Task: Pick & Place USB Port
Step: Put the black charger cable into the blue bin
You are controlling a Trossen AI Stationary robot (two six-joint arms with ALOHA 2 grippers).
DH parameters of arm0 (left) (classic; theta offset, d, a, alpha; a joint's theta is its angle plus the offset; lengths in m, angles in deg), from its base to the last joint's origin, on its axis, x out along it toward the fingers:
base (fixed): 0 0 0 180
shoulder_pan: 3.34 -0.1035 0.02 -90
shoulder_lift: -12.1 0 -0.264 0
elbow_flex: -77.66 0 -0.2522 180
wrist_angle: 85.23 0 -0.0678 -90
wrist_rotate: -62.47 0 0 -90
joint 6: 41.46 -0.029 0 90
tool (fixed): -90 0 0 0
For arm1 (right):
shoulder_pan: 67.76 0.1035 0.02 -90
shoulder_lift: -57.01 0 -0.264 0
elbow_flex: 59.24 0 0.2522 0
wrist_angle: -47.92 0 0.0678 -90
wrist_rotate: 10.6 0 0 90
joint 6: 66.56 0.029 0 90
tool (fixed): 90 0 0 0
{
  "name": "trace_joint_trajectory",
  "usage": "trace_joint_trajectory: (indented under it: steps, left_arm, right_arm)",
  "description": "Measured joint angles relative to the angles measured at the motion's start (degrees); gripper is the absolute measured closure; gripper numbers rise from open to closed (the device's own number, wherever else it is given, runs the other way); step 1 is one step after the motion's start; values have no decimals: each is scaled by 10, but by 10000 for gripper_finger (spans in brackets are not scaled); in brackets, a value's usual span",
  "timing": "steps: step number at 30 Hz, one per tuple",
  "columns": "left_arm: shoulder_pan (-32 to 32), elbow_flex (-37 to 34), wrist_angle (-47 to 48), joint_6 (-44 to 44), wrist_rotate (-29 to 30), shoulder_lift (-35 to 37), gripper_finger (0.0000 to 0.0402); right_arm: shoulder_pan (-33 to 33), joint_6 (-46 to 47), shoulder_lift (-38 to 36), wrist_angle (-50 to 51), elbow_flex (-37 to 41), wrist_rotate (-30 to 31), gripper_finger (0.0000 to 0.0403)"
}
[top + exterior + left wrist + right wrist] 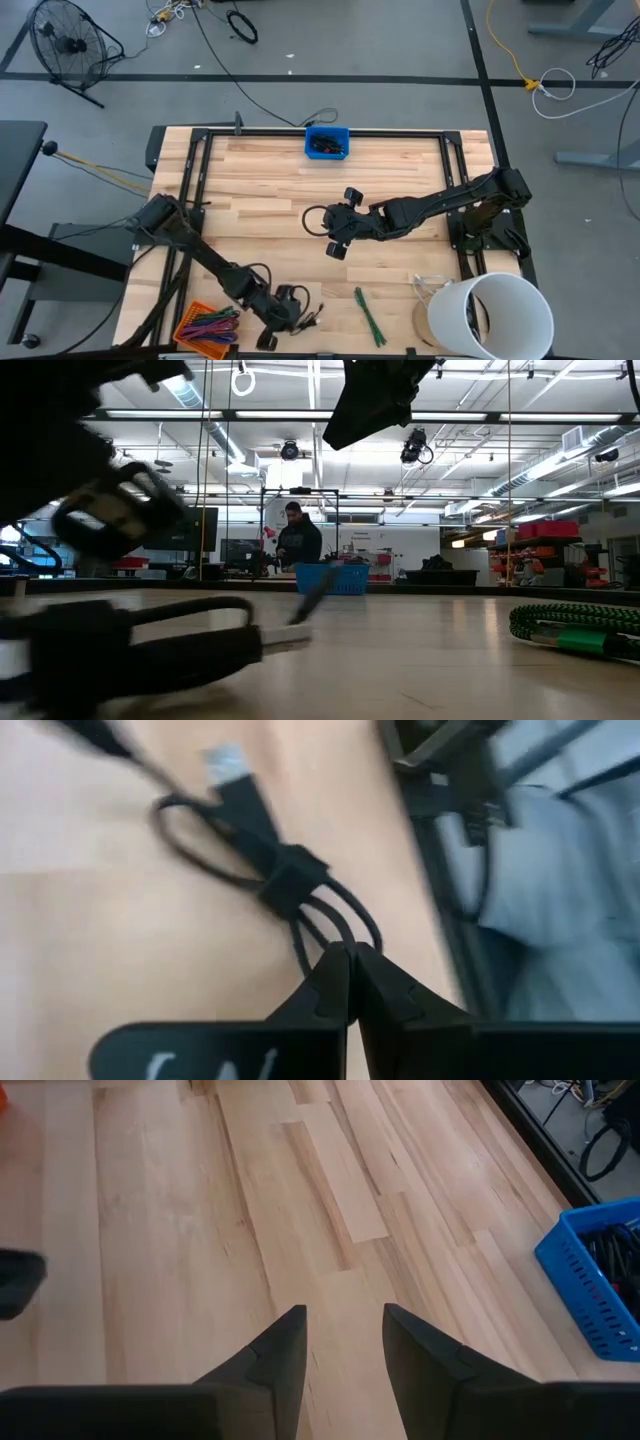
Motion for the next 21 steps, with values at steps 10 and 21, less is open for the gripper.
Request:
trace_joint_trajectory:
  steps: [10, 21]
  left_arm:
    - [-47, 0, 223, -70, 212, 152, 395]
    - [-198, 0, 400, -210, 442, 258, 395]
  right_arm:
    - [0, 0, 0, 0, 0, 0, 269]
    - [2, 47, 0, -5, 0, -2, 269]
